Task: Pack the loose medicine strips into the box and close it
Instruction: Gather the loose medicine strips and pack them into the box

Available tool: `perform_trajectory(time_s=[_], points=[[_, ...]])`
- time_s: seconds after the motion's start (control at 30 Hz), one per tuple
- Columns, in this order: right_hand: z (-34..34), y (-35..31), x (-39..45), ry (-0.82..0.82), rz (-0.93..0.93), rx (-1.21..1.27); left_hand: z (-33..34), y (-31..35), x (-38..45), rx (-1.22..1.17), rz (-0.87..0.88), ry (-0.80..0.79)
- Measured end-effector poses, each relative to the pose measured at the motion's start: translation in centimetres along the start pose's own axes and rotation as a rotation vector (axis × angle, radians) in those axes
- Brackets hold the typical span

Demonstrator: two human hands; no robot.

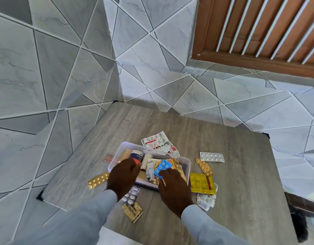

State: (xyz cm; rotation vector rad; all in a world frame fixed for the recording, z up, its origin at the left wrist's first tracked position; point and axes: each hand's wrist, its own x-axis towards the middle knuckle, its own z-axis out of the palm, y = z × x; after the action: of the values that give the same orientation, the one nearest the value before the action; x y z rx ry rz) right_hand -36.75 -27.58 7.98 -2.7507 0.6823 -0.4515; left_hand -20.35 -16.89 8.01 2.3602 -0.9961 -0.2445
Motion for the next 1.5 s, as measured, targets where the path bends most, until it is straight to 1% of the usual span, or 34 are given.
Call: perform_trajectory(time_s=[0.07, 0.1, 0.13, 0.17, 0.23, 0.27, 0.33, 0.47, 0.57, 0.67, 0.73, 0.83, 0.9, 0.93, 1.0, 1.03, 1.2, 1.27, 1.37, 1.5], points=[[0.2, -2.1, -0.7, -0.048, -0.126, 0.031, -1.1, -2.3, -1.7, 0.101, -0.056, 0.047], [0.7, -3.2, -0.9, -0.095, -0.173, 0.021, -1.6, -3.5, -2.6, 0.133, -0.101, 0.067], [1.4, -3.9, -1.1, -0.175, -0.207, 0.013, -1.8, -4.5, -3.4, 0.150, -0.150, 0.075], [2.2, -4.6, -1.2, -0.296, -0.203, 0.049, -1.9, -5.7, -4.2, 0.157, -0.205, 0.069], [4.0, -5.2, -1.6, -0.634, -0.126, 0.098, -2.0, -8.1, -5.3, 0.140, -0.258, 0.039], [4.9, -5.4, -1.5, -0.730, -0.135, 0.057, -2.2, -9.3, -5.7, 0.132, -0.272, 0.012], [6.4, -5.9, -1.0, -0.808, -0.166, -0.022, -2.2, -11.2, -5.9, 0.161, -0.284, -0.085], [8.0, -6.4, -0.1, -0.872, -0.107, -0.083, -2.2, -13.3, -4.3, 0.285, -0.226, -0.227], [8.3, -7.1, 0.8, -0.866, -0.053, -0.074, -2.0, -15.0, -2.3, 0.278, -0.183, -0.304], [8.7, -8.3, 1.4, -0.766, 0.065, -0.021, -1.9, -16.1, -0.4, 0.289, -0.113, -0.343], [9.2, -8.5, 1.0, -0.713, 0.107, -0.012, -1.8, -16.5, 0.6, 0.294, -0.072, -0.348], [10.3, -9.4, -0.2, -0.679, 0.199, -0.009, -1.8, -17.4, 1.8, 0.233, -0.024, -0.384], [11.0, -9.5, -0.8, -0.597, 0.259, -0.026, -1.8, -17.8, 2.3, 0.159, -0.005, -0.401], [11.2, -9.8, -1.0, -0.559, 0.331, -0.029, -2.0, -17.9, 2.5, 0.119, -0.001, -0.417], [11.3, -10.4, -1.3, -0.443, 0.411, -0.042, -2.2, -18.2, 3.0, 0.029, -0.025, -0.433], [11.1, -10.8, -1.3, -0.410, 0.459, -0.022, -2.4, -18.3, 3.2, -0.005, -0.039, -0.435], [9.9, -11.0, -1.3, -0.309, 0.810, 0.155, -3.1, -18.3, 3.2, -0.064, -0.045, -0.451], [9.7, -11.2, -1.3, -0.287, 0.918, 0.228, -3.2, -18.2, 3.1, -0.089, -0.060, -0.451], [10.0, -11.5, -1.4, -0.294, 1.013, 0.248, -3.2, -18.1, 3.0, -0.103, -0.082, -0.443], [10.1, -11.9, -1.4, -0.283, 1.062, 0.255, -3.2, -17.9, 2.3, -0.144, -0.134, -0.452]])
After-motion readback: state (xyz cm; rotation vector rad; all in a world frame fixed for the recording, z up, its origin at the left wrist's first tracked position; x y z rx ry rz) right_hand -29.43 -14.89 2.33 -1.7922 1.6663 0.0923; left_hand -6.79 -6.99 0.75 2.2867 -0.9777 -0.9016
